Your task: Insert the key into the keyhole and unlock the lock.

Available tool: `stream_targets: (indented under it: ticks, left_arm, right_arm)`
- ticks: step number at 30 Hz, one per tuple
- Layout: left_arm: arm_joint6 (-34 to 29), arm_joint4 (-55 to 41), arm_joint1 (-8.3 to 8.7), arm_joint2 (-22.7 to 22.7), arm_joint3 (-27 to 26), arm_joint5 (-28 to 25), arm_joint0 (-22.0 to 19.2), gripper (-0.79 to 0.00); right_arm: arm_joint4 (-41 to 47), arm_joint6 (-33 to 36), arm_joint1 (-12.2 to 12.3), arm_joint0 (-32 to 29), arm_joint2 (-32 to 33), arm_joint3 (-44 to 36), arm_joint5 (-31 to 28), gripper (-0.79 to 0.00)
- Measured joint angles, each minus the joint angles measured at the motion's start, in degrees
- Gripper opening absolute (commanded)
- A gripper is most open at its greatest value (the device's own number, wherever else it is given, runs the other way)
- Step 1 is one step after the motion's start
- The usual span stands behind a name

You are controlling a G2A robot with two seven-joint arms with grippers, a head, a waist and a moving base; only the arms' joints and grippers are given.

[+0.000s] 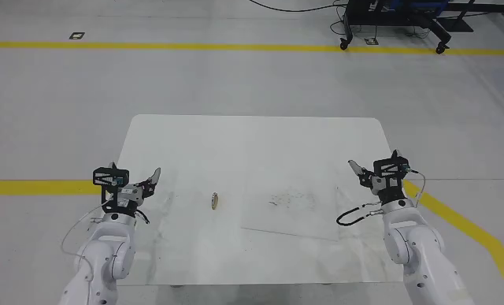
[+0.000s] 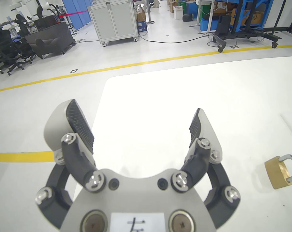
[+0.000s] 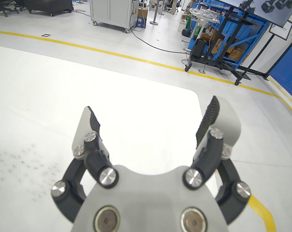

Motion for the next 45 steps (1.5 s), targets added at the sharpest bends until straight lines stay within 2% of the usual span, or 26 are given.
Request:
stream_targets:
  ticks: [9,11,16,19,21,32,35,39,42,45]
  left_arm:
    - [0.0,0.0,0.00,0.0,0.0,0.0,0.0,0.000]
    - [0.0,0.0,0.00,0.0,0.0,0.0,0.0,0.000]
    - [0.0,0.0,0.00,0.0,0.0,0.0,0.0,0.000]
    - [0.0,0.0,0.00,0.0,0.0,0.0,0.0,0.000]
    - [0.0,0.0,0.00,0.0,0.0,0.0,0.0,0.000]
    - [0.0,0.0,0.00,0.0,0.0,0.0,0.0,0.000]
    - [0.0,0.0,0.00,0.0,0.0,0.0,0.0,0.000]
    - [0.0,0.0,0.00,0.0,0.0,0.0,0.0,0.000]
    - [0.0,0.0,0.00,0.0,0.0,0.0,0.0,0.000]
    - [0.0,0.0,0.00,0.0,0.0,0.0,0.0,0.000]
  right_arm:
    - [0.1,-0.1,0.0,0.1,-0.1,-0.1,-0.2,0.000]
    - [0.4,-0.5,0.0,0.9,-1.2,0.0,-2.3,0.000]
    - [-3.4,4.5,-0.6,5.9,-9.7,-0.1,-8.3,0.000]
    - [-10.1,8.9,-0.8,8.8,-14.7,-0.2,-9.3,0.000]
    - [-14.0,9.8,-0.7,9.2,-15.2,-0.2,-9.2,0.000]
    - [-10.5,9.4,-0.8,9.4,-15.2,0.6,-10.5,0.000]
    - [-5.6,7.5,-0.7,11.0,-16.2,2.4,-18.1,0.000]
    - [-4.5,5.0,0.0,13.1,-17.2,5.0,-33.9,0.000]
    - [-6.6,7.1,0.2,14.4,-18.7,5.8,-39.5,0.000]
    - [-9.0,9.9,0.2,15.6,-21.0,6.0,-41.8,0.000]
